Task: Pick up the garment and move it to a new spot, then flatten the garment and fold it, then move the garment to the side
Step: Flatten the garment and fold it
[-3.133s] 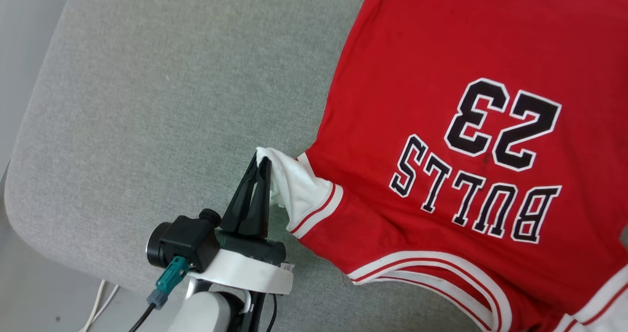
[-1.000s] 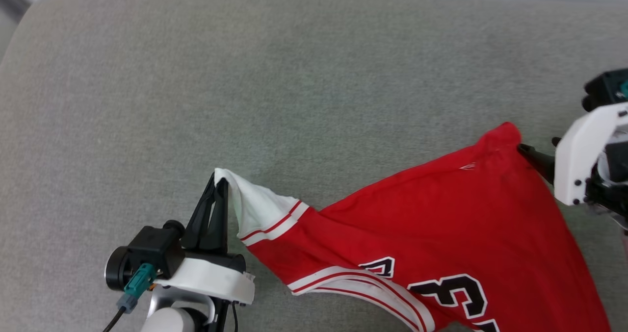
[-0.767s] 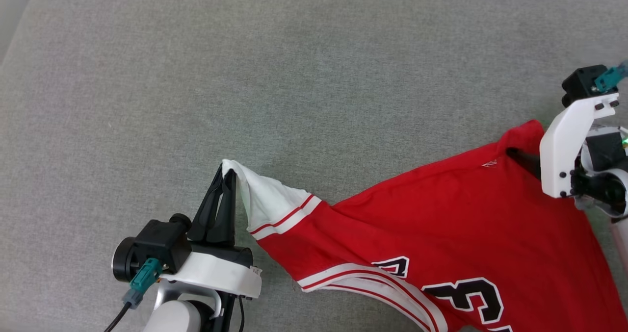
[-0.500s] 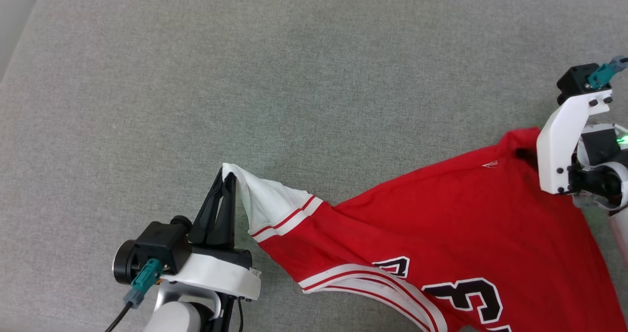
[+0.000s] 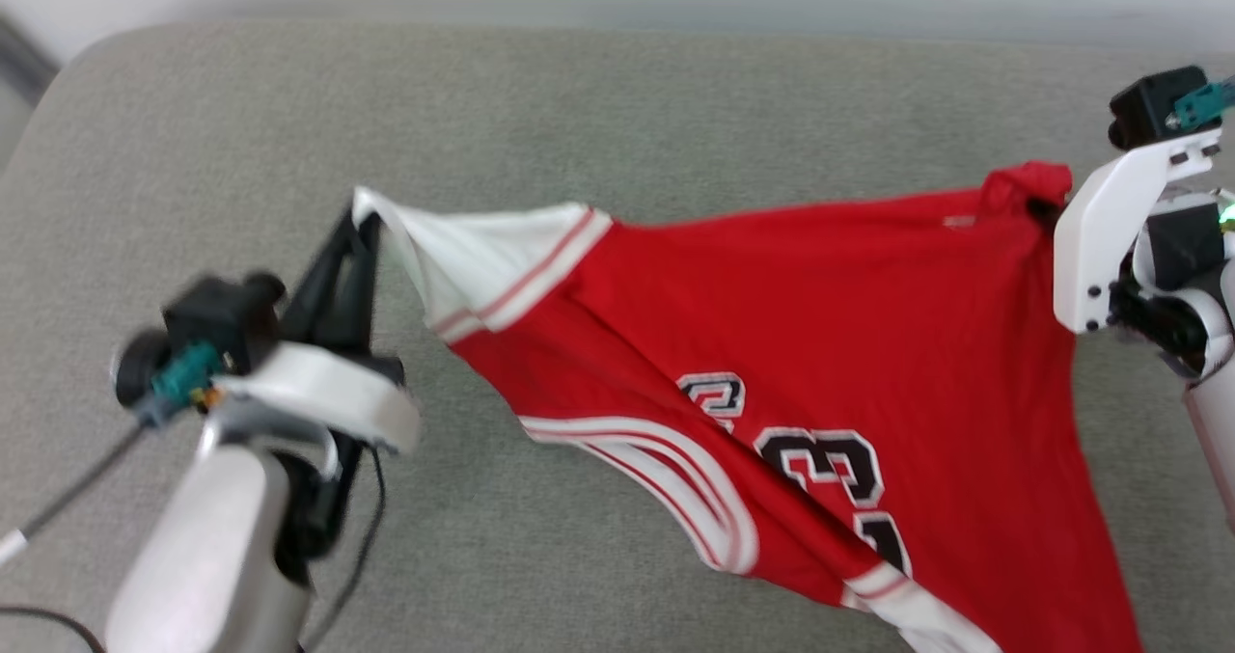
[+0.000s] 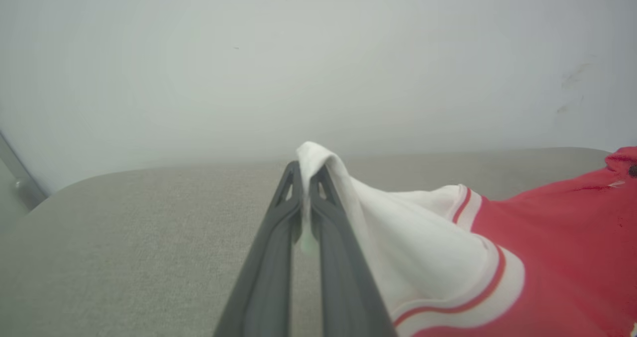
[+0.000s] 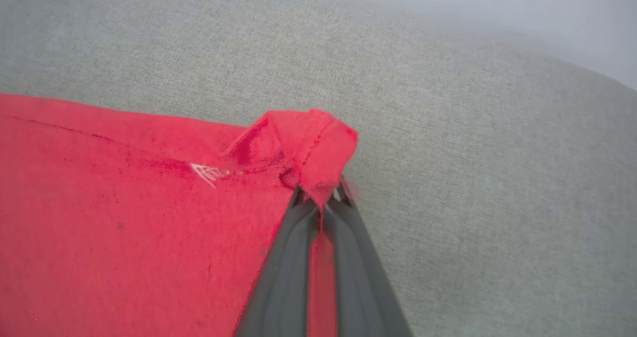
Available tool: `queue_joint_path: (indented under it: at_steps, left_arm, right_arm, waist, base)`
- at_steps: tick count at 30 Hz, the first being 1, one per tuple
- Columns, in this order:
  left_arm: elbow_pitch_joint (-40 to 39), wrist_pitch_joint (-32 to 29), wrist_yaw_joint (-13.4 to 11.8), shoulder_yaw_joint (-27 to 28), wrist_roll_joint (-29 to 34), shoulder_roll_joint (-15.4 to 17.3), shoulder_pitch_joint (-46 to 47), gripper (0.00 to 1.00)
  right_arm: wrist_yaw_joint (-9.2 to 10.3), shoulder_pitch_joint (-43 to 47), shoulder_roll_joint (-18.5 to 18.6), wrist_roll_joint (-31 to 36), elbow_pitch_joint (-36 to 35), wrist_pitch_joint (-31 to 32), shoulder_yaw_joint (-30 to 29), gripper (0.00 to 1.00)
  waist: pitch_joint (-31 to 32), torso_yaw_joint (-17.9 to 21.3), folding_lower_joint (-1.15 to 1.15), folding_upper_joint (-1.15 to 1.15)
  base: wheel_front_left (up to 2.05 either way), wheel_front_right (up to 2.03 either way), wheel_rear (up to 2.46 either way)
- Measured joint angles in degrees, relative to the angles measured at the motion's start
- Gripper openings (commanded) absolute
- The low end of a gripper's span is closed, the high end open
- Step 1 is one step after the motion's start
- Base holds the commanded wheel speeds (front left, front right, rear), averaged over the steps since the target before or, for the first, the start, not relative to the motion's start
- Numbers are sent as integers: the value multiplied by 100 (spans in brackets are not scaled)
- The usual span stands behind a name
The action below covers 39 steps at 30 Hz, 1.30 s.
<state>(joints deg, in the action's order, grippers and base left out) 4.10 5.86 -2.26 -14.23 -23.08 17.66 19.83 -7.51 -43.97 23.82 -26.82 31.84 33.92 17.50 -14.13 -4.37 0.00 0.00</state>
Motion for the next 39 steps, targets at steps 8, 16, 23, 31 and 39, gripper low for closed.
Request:
queue_joint_path:
  at_steps: [8,16,23,31,39]
  left_arm:
    - [1068,-201,185,355,-279,129,1723,0]
    - [2058,-109,299,443,-130,279,3929,0]
    - [2627,85,389,402,158,510,5826,0]
    - [3051,26,587,204,419,724,7397,0]
    - [3537,97,681,114,354,631,7685,0]
  right_arm:
    - [0,-695,-356,294,352,-670,-268,0]
    - [-1,-2036,-461,638,476,-1277,-614,0]
    - [-1,-3333,-514,925,385,-1796,-864,0]
    - [-1,-4481,-416,983,439,-2007,-671,0]
    - [-1,-4980,-448,849,932,-2245,-275,0]
  waist:
    - [195,425,0,0]
    - [-221,589,0,0]
    - [-891,684,0,0]
    - [-1710,755,0,0]
    - [-2327,717,1,0]
  base:
    - [0,0,0]
    - [0,0,0]
    - [0,0,0]
    - [0,0,0]
    - [0,0,0]
